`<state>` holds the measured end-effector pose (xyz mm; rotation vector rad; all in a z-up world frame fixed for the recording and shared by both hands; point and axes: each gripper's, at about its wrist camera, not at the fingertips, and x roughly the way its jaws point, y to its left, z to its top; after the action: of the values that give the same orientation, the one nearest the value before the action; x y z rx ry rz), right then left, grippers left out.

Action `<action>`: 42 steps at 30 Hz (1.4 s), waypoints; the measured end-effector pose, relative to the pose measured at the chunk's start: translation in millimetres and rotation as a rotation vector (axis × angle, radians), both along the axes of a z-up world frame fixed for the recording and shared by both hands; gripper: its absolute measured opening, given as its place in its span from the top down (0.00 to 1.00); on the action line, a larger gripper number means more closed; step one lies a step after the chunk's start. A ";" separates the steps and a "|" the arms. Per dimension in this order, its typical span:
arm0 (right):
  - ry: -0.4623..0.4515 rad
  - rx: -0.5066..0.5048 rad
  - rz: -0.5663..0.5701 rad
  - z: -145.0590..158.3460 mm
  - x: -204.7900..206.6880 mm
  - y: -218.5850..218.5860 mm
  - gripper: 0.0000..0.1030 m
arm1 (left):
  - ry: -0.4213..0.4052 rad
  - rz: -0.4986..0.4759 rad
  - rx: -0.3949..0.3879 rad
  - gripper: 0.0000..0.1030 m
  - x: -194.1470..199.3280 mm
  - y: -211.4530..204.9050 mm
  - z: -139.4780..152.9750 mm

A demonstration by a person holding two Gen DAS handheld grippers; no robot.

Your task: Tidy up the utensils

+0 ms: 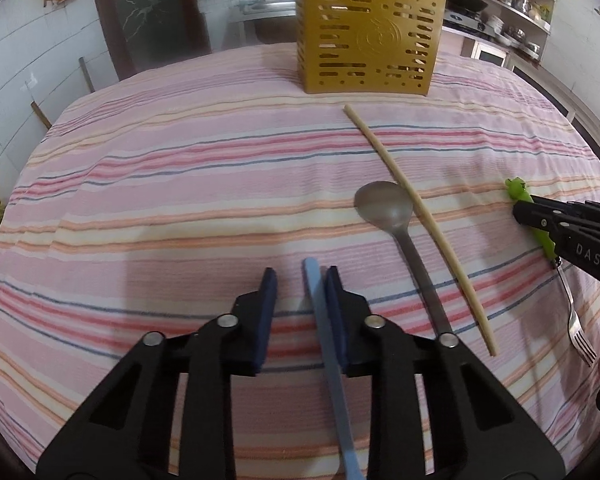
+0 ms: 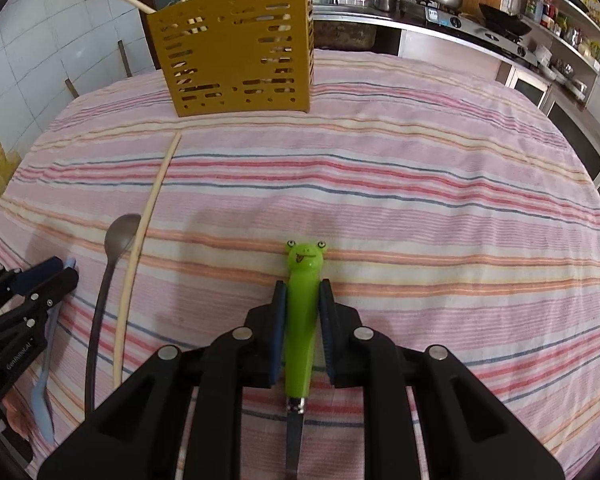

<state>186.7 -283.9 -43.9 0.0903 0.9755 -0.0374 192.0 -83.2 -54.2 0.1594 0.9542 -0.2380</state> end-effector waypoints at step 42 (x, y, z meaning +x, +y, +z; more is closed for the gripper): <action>-0.610 0.089 -0.058 78.9 -100.9 9.6 0.84 | -0.472 0.114 -0.171 0.94 -66.5 47.0 100.5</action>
<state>85.7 -274.4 35.0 0.1986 0.3642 -0.0177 125.5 -36.2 46.3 0.0009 0.4695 -0.1647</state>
